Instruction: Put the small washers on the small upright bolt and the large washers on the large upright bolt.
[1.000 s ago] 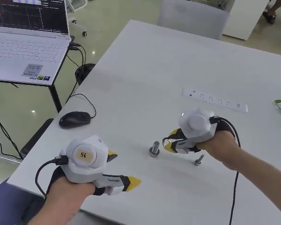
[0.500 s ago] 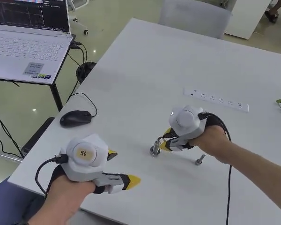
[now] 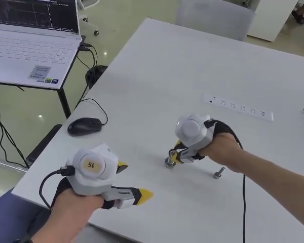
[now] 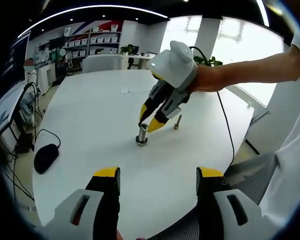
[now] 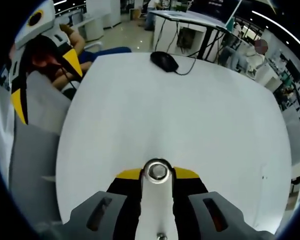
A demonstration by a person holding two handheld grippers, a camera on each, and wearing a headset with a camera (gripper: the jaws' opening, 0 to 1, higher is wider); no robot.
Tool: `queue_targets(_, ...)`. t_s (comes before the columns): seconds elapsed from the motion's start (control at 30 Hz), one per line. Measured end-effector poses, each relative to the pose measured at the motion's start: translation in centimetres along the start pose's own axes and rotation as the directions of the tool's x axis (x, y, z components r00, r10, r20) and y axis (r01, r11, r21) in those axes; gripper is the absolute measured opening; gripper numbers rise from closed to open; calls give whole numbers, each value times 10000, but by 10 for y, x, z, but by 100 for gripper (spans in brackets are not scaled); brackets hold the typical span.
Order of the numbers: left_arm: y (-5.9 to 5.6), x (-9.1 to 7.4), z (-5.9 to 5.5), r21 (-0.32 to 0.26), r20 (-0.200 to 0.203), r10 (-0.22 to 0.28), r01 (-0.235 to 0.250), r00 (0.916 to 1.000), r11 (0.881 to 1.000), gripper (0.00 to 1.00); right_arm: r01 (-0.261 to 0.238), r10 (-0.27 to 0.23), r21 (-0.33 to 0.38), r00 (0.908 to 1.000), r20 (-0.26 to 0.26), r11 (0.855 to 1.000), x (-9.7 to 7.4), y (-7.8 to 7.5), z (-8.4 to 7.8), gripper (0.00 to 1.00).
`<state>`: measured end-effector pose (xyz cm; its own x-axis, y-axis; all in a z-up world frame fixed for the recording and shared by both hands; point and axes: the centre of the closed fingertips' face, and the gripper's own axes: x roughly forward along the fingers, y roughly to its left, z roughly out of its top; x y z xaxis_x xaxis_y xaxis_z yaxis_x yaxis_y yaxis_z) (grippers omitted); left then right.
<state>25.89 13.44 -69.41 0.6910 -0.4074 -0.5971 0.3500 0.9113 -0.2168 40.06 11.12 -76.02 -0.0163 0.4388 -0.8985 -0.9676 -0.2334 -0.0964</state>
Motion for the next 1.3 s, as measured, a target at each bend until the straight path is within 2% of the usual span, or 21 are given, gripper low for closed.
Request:
queue_targets(0.63,1,1,1,-6,8,-30,30,10000,10000,61,-190,184,-54,9956,-922,9998,24,2,-11,23)
queue_targets(1.0,4,-1,-3,-134,-9,65,-65,10000,9999,61,-203,266,485,9906,-1343,9986,41,2,-20,23)
queue_targets(1.3,7,-1,-2,-120,-2,97,-97,10000,9999,61,-33,131,728,9909,-1341,9973,46,3,-23,24)
